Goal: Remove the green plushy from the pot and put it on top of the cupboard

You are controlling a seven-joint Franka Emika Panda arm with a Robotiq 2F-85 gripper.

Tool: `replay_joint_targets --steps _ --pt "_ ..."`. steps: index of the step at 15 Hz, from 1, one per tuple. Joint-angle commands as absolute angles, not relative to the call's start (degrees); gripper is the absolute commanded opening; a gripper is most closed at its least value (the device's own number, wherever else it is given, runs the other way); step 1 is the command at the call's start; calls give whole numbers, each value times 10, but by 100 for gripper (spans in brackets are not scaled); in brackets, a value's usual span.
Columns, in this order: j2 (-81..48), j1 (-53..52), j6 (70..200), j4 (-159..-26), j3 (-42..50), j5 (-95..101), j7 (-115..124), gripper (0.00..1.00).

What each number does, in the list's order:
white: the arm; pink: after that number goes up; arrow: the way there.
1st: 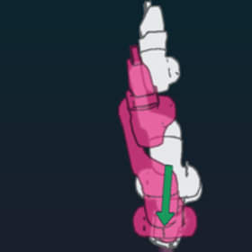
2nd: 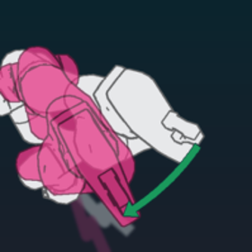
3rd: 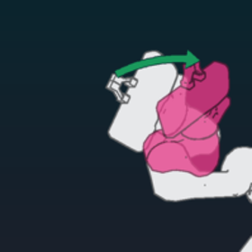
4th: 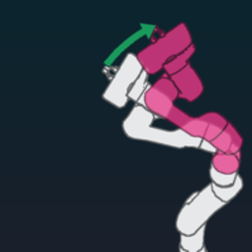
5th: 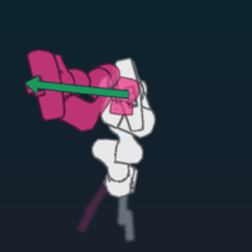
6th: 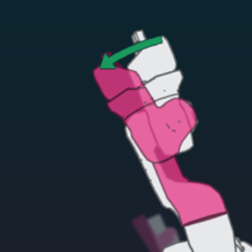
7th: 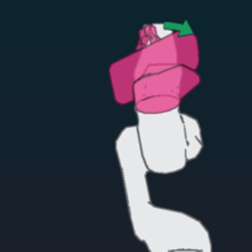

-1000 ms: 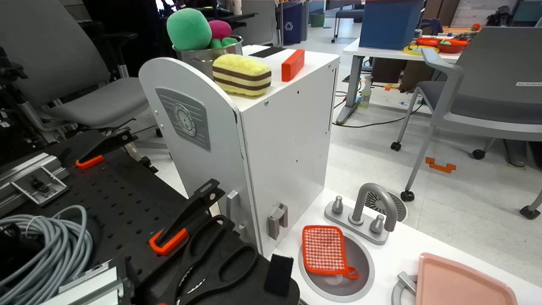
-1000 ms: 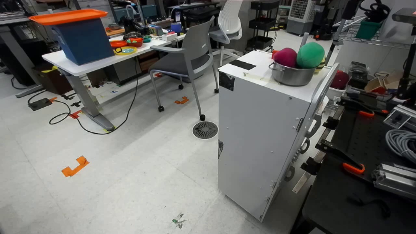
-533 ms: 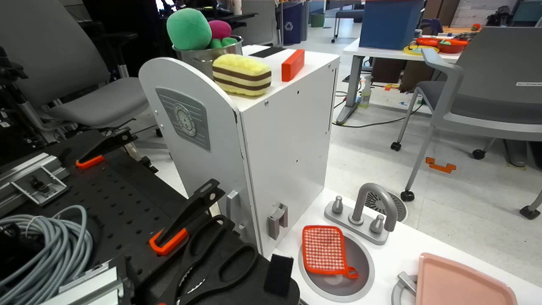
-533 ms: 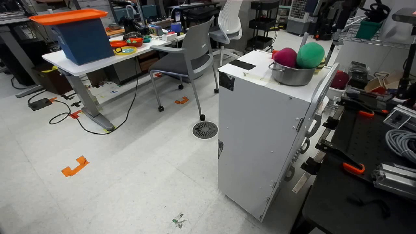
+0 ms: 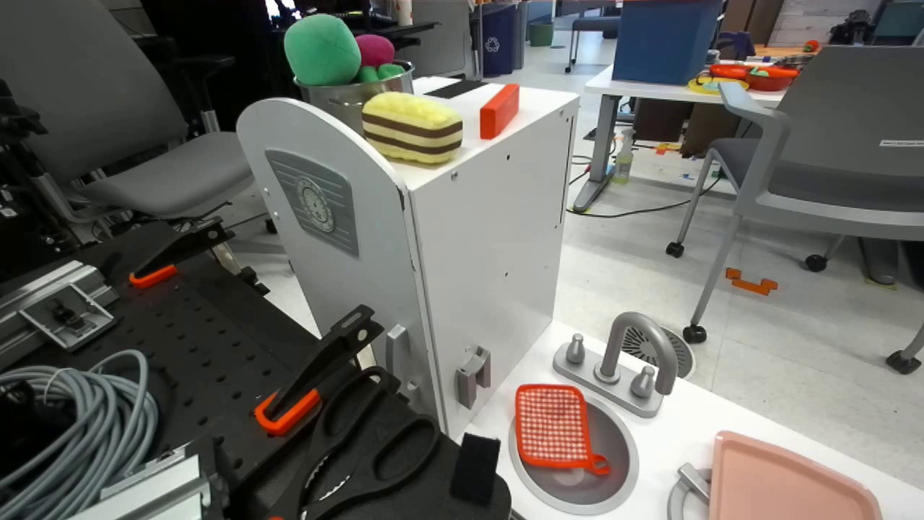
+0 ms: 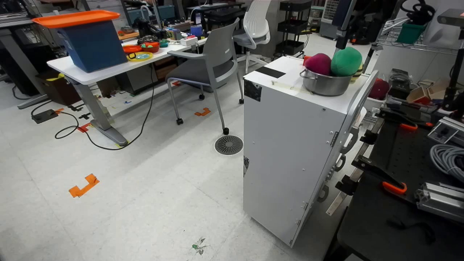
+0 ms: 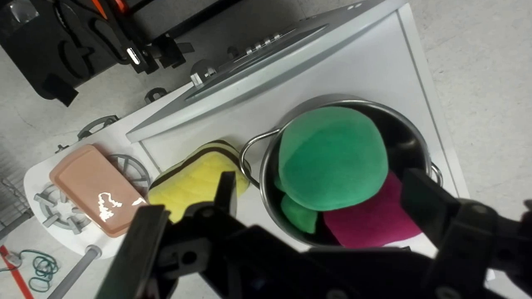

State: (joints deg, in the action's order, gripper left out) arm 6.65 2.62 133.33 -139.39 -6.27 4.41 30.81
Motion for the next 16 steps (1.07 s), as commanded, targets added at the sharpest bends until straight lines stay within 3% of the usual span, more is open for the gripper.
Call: replay_joint_targets --steps 1,8,10,16 --pt "54 16 1353 -1388 -58 62 330 100" --pt "44 15 1359 -1388 -54 61 329 100" --pt "43 15 1362 -1390 -53 65 329 72" --pt "44 13 1361 -1389 -54 65 332 27"
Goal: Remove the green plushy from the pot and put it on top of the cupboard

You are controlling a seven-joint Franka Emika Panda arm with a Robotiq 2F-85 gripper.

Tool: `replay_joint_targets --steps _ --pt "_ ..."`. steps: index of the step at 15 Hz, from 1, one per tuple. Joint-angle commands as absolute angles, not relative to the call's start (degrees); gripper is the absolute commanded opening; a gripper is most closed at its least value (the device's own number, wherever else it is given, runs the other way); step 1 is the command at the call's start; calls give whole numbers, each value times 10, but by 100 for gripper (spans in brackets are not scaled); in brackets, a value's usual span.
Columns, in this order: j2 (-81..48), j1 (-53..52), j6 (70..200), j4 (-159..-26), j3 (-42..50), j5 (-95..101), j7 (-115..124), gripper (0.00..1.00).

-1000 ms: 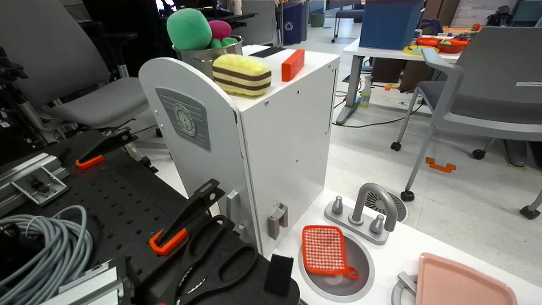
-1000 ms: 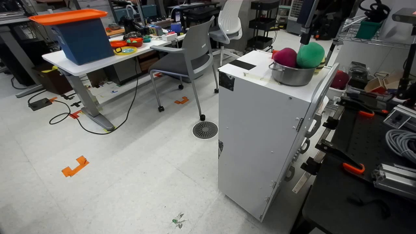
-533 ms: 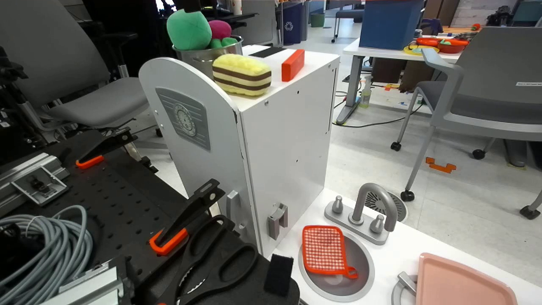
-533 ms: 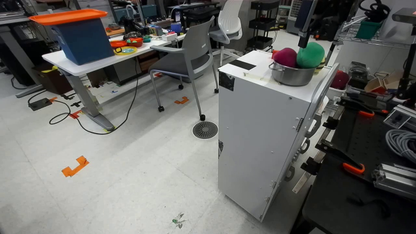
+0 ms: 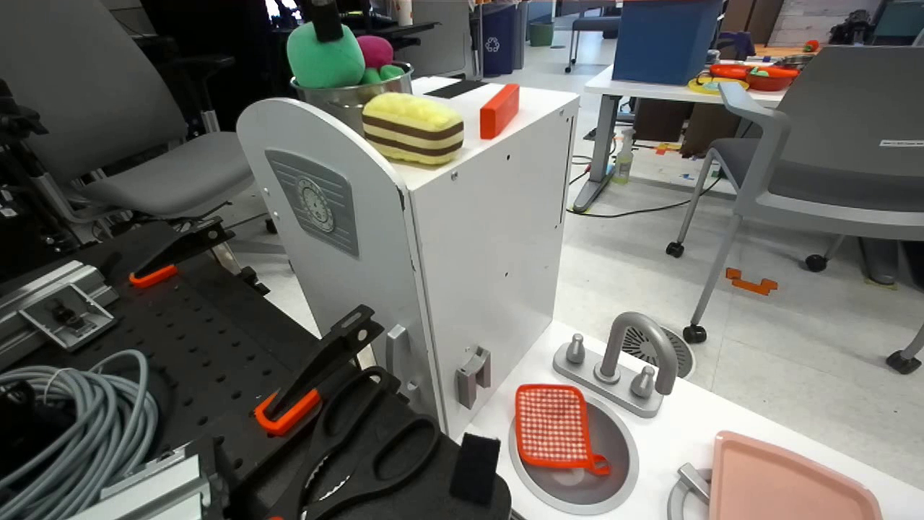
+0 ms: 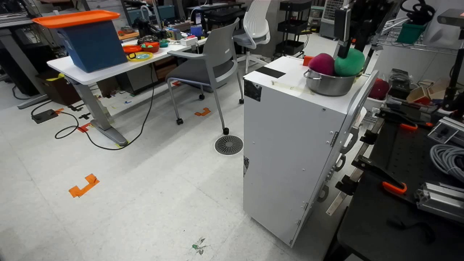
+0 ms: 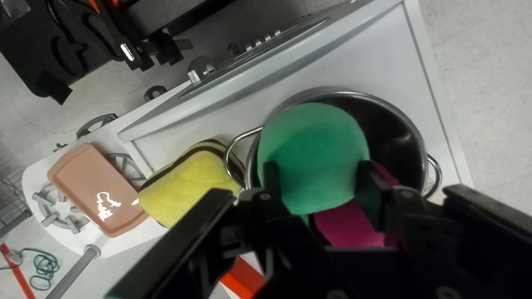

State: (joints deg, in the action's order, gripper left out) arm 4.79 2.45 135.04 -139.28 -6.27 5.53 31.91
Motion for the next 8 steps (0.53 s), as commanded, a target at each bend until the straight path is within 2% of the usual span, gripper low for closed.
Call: replay_joint_targets --steps 1,3,4,8 --pt "44 13 1361 -1389 -55 65 332 19" --pt "44 13 1361 -1388 -55 64 333 4" --pt "45 12 1361 -1387 -55 64 334 1" --pt "50 10 1362 -1387 -56 62 334 2"
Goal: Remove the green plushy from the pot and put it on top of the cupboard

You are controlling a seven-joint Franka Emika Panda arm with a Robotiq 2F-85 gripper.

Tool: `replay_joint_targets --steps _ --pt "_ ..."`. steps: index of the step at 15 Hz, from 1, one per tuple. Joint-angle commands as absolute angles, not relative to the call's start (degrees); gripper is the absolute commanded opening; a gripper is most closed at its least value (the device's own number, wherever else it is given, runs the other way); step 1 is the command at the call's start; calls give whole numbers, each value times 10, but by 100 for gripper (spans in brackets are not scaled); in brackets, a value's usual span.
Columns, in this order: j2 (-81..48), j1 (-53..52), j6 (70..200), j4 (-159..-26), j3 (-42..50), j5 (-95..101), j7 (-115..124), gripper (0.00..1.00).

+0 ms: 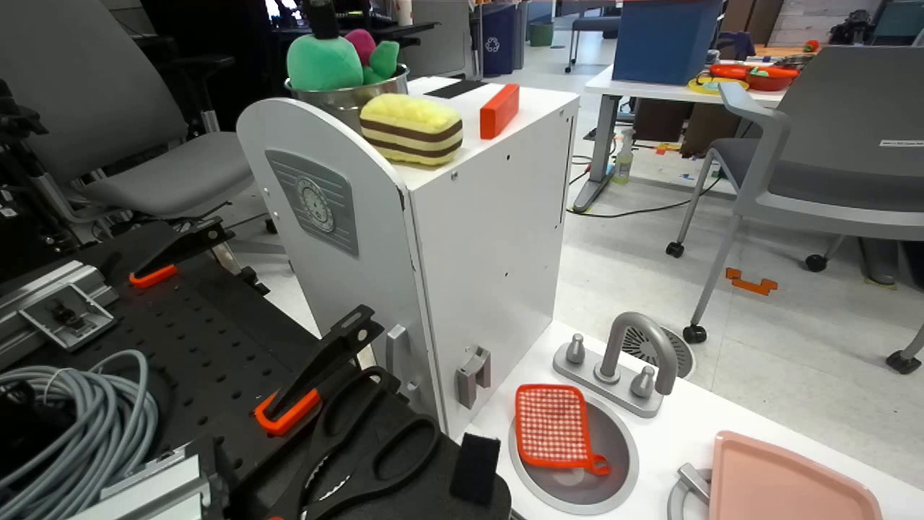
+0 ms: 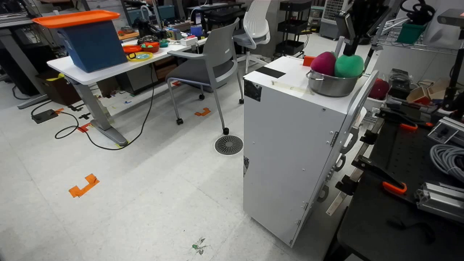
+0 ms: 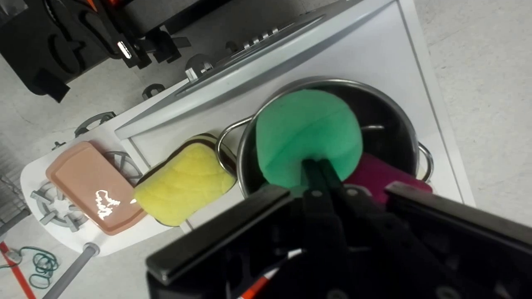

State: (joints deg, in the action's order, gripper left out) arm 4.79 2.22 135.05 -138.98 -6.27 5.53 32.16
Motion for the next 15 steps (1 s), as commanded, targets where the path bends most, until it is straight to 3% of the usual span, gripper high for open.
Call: replay_joint_targets --steps 1,3,4,7,15 --pt "51 10 1362 -1386 -56 62 334 2" --pt "51 9 1361 -1385 -56 61 334 6" --pt "52 9 1361 -1385 -55 59 332 28" --pt "57 7 1359 -1384 -56 60 328 39" --pt "78 -1 1361 -1398 -58 61 315 99"
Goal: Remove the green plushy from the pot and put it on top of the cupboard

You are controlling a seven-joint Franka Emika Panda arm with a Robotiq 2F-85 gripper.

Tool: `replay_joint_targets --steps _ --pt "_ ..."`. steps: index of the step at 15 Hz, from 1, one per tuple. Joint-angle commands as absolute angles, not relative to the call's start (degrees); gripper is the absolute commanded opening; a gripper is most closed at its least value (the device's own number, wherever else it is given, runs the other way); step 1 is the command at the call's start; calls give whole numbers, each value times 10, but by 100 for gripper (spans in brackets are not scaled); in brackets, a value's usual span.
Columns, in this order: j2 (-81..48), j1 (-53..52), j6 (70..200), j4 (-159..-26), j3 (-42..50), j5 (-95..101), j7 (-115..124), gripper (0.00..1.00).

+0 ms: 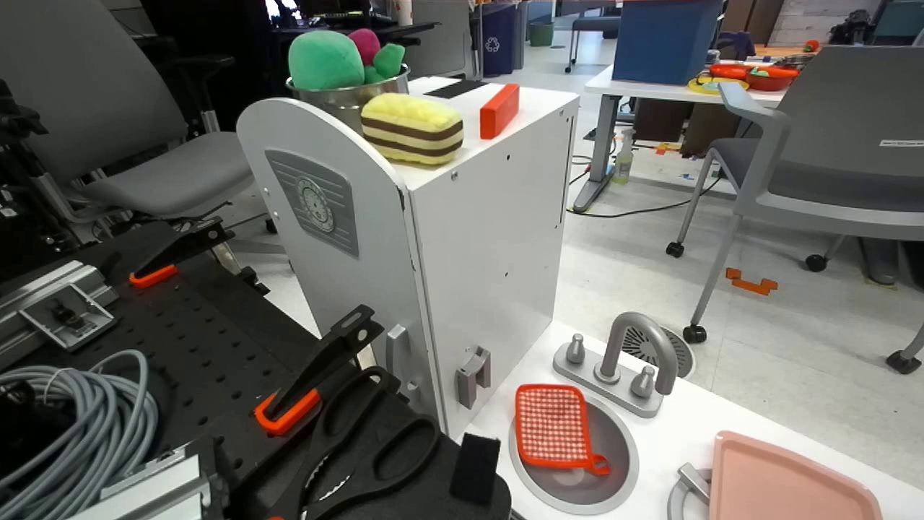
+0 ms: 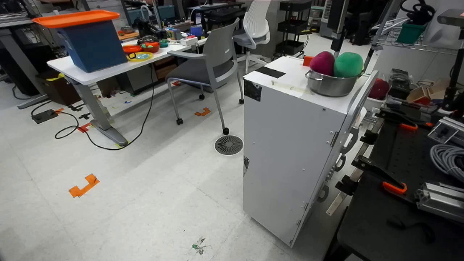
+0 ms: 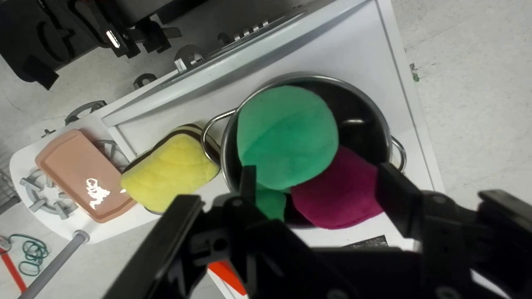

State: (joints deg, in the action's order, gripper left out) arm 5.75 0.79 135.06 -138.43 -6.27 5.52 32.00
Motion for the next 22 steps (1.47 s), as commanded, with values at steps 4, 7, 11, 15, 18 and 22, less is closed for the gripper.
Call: replay_joint_targets --steps 4,7,11,15,18,22 --pt "78 3 1360 -1404 -56 62 313 100" --pt "70 5 1359 -1408 -53 63 315 100" --pt "59 6 1357 -1414 -50 65 319 100" --pt "53 6 1355 -1416 -47 66 322 100" --pt "51 5 1357 -1416 -46 69 323 66" --pt "50 6 1357 -1415 -44 71 324 34"
